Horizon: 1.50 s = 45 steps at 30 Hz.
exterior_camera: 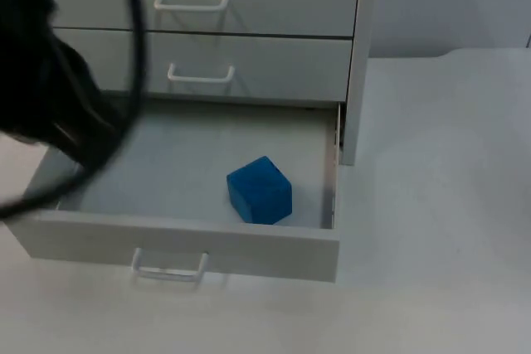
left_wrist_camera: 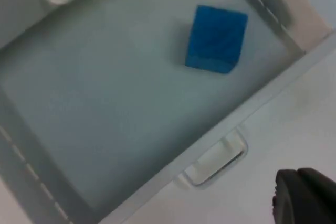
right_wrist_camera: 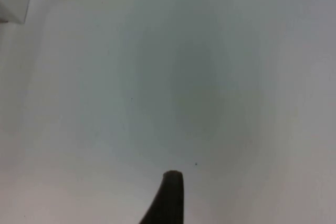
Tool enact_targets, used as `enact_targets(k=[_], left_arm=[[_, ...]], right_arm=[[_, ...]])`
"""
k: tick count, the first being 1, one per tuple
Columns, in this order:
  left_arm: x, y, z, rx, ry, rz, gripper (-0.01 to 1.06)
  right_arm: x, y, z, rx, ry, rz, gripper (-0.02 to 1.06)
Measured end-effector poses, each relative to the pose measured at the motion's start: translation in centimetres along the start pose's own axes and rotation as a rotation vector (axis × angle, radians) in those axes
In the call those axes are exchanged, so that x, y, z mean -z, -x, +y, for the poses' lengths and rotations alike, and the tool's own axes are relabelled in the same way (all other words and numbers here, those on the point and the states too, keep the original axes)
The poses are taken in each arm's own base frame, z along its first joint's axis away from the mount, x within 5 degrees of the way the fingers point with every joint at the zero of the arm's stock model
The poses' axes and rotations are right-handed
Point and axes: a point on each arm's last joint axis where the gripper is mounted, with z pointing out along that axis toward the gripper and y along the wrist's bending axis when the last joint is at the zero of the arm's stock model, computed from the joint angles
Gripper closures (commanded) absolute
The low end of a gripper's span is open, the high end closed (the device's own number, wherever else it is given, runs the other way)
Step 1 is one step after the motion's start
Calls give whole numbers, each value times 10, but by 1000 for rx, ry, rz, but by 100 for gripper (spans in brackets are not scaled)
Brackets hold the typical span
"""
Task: Open the drawer with the left hand, place the block into the drawer with the right hand, then close the drawer with the left hand.
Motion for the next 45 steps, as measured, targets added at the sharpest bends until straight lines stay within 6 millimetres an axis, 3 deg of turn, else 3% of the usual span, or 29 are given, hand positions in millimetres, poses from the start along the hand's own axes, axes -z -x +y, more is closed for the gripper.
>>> enact_targets(k=[3, 9, 21, 32, 38, 45], left_arm=[[-27, 3, -19, -118, 23, 73, 105], [-65, -1, -35, -300, 93, 193, 105], [-111, -3, -74, -695, 252, 220, 105], [-129, -4, -85, -816, 219, 175, 105], [-130, -4, -88, -816, 191, 160, 105], [-135, -7, -94, -842, 116, 155, 105]], right_arm=[[0, -1, 0, 5, -5, 13, 27], [0, -2, -1, 29, -13, 20, 27], [0, -1, -2, 43, -23, 14, 27], [0, -1, -3, 45, -25, 14, 27], [-2, 1, -21, -23, -65, 18, 27], [-3, 2, -25, -55, -3, 17, 27]])
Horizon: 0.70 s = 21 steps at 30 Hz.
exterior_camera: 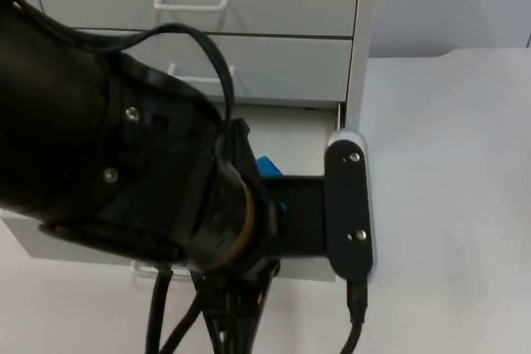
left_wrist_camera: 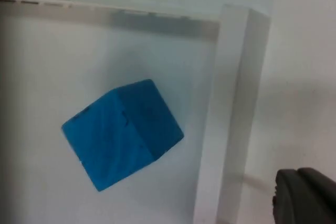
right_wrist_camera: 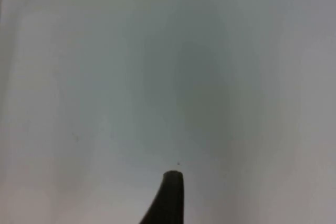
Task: Open the drawer with the left hand, place the block into the drawer with the right hand, then close the drawer with the left hand.
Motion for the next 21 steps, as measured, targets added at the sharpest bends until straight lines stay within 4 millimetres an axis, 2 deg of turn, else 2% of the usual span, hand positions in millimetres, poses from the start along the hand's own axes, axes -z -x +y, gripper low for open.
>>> enact_targets(k=[9, 21], left_arm=[[-31, -6, -15, -75, -35, 77, 105], [-47, -4, -5, -42, 168, 51, 105]], right_arm=[[0, 0, 2, 12, 19, -5, 27], [0, 1, 2, 11, 20, -7, 27]])
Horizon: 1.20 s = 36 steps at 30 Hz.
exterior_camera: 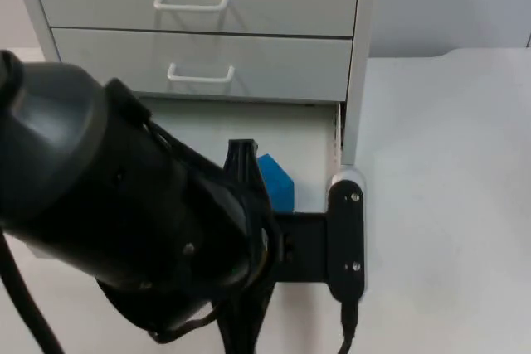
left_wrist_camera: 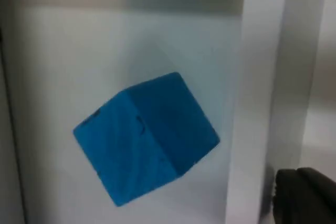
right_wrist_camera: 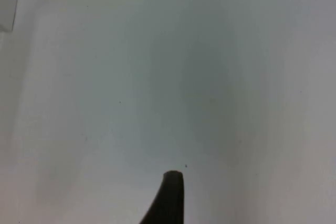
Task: Open the drawer with the left hand, place the block into the drawer with the right hand, then close the drawer with the left hand.
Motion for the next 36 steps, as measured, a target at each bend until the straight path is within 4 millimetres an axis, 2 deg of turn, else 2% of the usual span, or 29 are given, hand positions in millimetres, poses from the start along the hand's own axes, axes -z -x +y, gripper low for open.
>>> enact_targets(k=[4, 10, 14, 20, 32, 36], left_arm=[[-15, -14, 5, 70, -26, 25, 105], [-27, -25, 15, 125, -33, 51, 105], [-32, -29, 42, 176, 74, 85, 105], [-35, -29, 63, 227, 135, 93, 105], [-67, -48, 125, 407, 238, 115, 105], [-70, -48, 131, 435, 242, 111, 105]], right_arm=[[0, 0, 0, -2, 2, 0, 27], [0, 0, 0, -2, 2, 0, 27], [0, 0, 0, -4, 3, 1, 27], [0, 0, 0, -4, 3, 1, 27], [0, 0, 0, -4, 4, -4, 27], [0, 0, 0, 1, 5, -5, 27]])
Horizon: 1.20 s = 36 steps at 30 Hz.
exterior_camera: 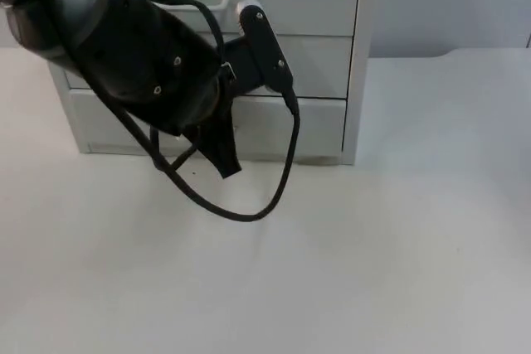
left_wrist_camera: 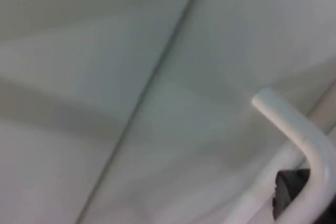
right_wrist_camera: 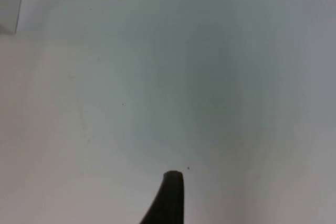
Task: Open the drawer with the left hand, place the block into the drawer with the right hand, then close the drawer with the left hand.
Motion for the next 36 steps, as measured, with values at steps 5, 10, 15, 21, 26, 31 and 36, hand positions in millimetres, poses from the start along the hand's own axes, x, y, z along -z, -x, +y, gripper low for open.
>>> enact_targets(k=[5, 10, 15, 21, 26, 31, 36], left_arm=[[-2, 0, 0, 12, 1, 7, 105], [-2, 0, 0, 18, 0, 10, 105], [5, 5, -1, 32, -21, -11, 105], [10, 12, -3, 12, -70, -71, 105], [3, 8, -3, 8, -70, -62, 105], [2, 7, -3, 13, -81, -66, 105], [2, 10, -7, 21, -121, -88, 105]], right_arm=[[0, 0, 0, 4, 0, 0, 27], [0, 0, 0, 4, 0, 0, 27], [0, 0, 0, 4, 0, -1, 27], [0, 1, 0, 4, 1, -7, 27], [0, 1, 0, 4, 2, -11, 27], [0, 1, 0, 4, 4, -20, 27], [0, 2, 0, 4, 4, -24, 27]])
